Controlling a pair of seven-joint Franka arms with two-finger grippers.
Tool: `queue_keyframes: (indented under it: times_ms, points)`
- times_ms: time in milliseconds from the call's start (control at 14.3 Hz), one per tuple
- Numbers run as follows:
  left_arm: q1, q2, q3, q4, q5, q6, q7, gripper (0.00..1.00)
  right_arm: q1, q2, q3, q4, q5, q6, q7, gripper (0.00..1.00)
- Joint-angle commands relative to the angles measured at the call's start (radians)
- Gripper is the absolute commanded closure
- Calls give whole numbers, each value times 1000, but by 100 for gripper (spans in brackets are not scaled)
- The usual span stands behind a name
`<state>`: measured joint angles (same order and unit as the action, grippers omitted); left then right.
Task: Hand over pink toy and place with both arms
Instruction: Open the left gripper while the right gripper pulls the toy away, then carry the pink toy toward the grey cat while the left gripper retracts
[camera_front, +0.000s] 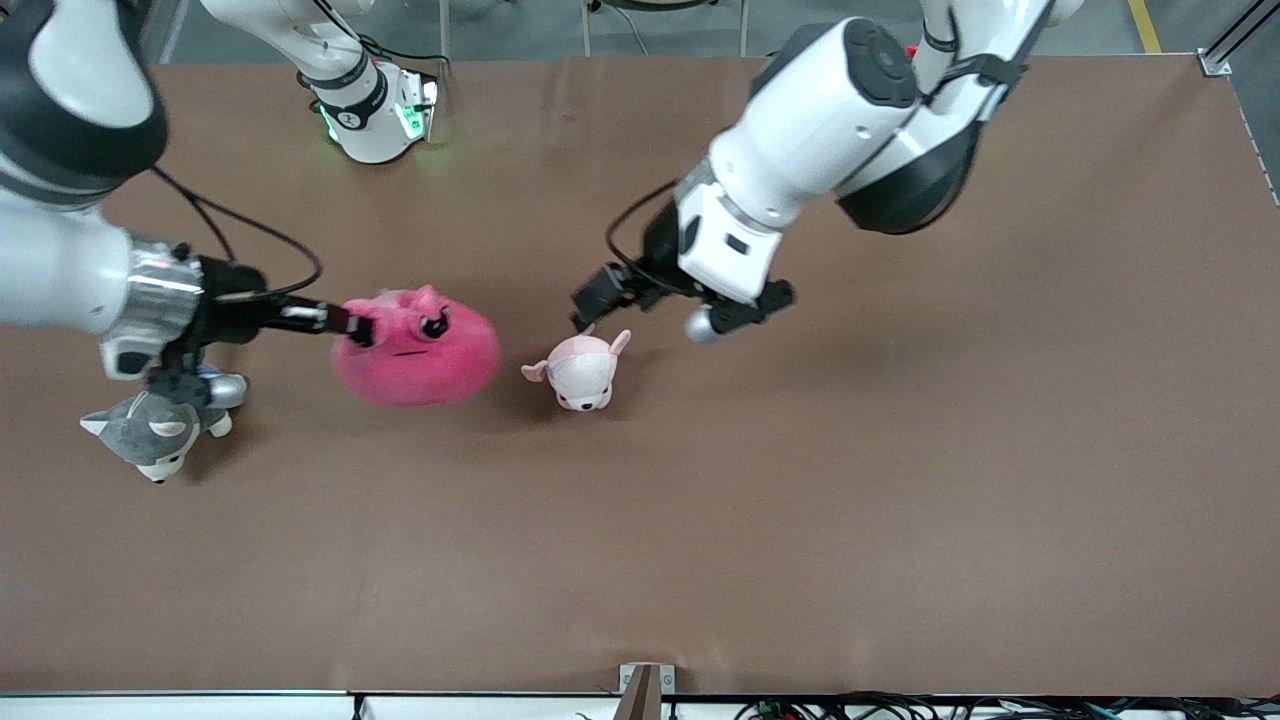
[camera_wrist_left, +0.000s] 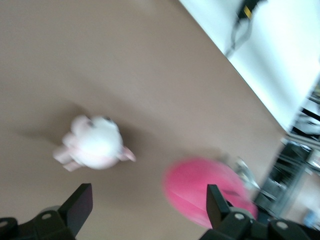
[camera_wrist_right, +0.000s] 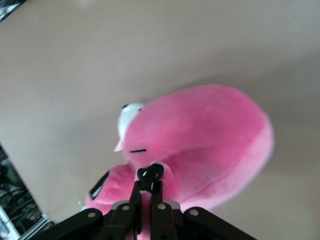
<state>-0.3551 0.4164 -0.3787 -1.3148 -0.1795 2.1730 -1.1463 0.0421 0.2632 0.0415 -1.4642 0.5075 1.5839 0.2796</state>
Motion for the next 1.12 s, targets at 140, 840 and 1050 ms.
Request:
queue_keyframes:
  times_ms: [140, 840, 1050]
  points:
    - [128, -60, 0, -6, 187, -256, 193, 0, -94, 92, 17, 5, -60, -7, -115, 99]
    - [390, -182, -2, -3, 400, -562, 675, 0, -188, 249, 18, 2, -46, 2, -249, 99]
    - [447, -212, 1, -4, 400, -651, 761, 0, -188, 271, 20, -1, -31, 4, -249, 99]
